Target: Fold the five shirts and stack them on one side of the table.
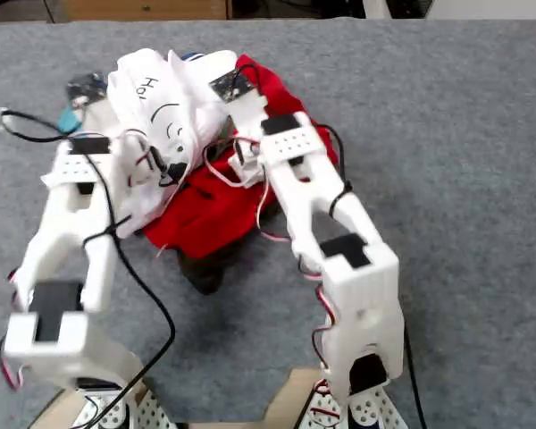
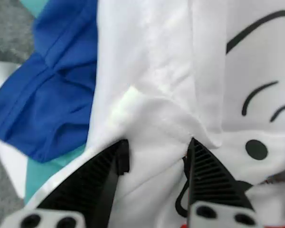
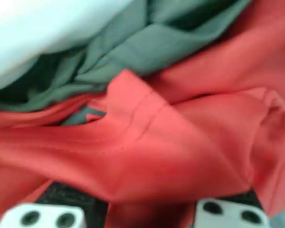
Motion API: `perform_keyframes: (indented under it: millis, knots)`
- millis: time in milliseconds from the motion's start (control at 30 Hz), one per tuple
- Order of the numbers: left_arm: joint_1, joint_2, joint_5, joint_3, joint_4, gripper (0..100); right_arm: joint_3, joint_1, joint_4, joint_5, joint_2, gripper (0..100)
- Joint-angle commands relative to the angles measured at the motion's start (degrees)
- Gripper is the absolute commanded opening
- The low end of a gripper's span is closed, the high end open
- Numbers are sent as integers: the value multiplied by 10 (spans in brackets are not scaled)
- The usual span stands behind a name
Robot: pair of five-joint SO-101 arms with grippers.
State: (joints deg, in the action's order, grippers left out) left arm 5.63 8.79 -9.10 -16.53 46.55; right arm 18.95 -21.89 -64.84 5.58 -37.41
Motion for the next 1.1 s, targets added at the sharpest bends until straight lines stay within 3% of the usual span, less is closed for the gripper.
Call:
perform_keyframes:
  millis: [0, 67, 133, 400, 567, 700, 800, 900, 1000, 1067]
  knots:
    - [-11, 60, -7, 32, -84, 139, 107, 36, -48, 3, -56, 161]
    - [-3, 71, -4, 33, -114, 33, 149, 48, -71, 3, -80, 61]
    - [11, 69, -6, 32, -133, 33, 191, 61, -88, 3, -98, 2]
    - [71, 72, -9, 43, -135, 19, 287, 163, -121, -1, -116, 5]
    - [109, 73, -72, 47, -134, 19, 325, 263, -104, -56, -117, 6]
    - [126, 70, -80, 48, -134, 19, 335, 340, -73, -110, -117, 8]
    - [120, 59, -80, 56, -117, 19, 330, 370, -51, -151, -118, 8]
    - [97, -12, -81, 131, 8, 21, 334, 369, -49, -150, -131, 9]
    - [18, -51, -80, 196, 81, 42, 344, 360, -48, -150, -147, 9]
    - [-44, -54, -81, 234, 102, 113, 357, 358, -51, -150, -157, 9]
